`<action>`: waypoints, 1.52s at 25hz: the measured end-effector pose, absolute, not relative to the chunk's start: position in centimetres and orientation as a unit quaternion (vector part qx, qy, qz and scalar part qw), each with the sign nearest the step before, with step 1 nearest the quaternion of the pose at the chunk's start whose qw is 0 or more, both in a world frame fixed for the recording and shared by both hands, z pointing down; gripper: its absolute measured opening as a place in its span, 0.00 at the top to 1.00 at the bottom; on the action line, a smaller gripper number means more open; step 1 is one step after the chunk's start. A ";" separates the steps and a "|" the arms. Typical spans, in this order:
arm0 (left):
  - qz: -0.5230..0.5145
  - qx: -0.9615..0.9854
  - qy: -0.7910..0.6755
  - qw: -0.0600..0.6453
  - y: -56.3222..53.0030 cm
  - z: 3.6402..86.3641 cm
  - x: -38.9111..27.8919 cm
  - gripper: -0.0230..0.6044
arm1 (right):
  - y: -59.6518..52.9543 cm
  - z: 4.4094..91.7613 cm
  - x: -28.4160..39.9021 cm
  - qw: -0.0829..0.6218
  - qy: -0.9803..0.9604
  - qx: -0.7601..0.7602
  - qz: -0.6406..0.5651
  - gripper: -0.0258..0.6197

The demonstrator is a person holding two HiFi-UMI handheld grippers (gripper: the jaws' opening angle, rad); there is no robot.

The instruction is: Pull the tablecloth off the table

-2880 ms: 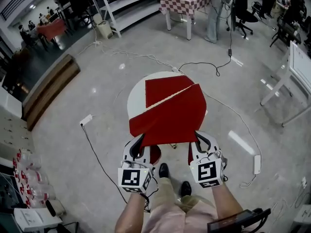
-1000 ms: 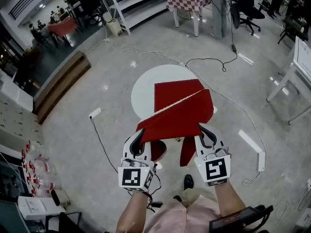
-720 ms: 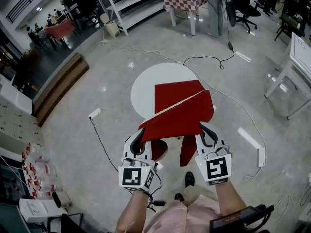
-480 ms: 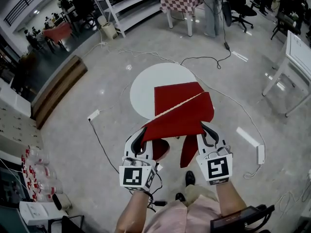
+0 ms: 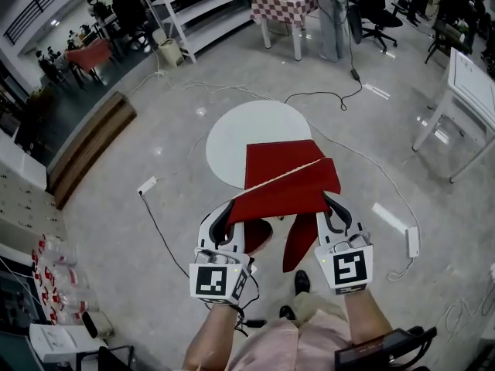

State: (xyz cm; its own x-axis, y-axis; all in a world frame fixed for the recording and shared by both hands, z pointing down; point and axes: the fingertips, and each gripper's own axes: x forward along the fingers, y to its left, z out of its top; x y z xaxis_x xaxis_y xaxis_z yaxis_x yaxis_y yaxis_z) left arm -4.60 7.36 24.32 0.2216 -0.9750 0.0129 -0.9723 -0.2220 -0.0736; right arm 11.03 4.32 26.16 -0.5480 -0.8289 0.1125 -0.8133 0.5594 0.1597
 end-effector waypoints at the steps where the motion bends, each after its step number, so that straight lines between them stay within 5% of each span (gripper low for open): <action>1: -0.026 -0.782 0.622 0.026 7.3 24.3 -4.5 0.91 | 4.3 26.2 11.1 0.088 -0.878 0.469 -0.045 0.92; 38: 0.012 -0.792 0.607 0.068 15.5 19.2 -4.9 0.91 | 13.2 21.3 10.8 0.047 -0.873 0.476 -0.090 0.92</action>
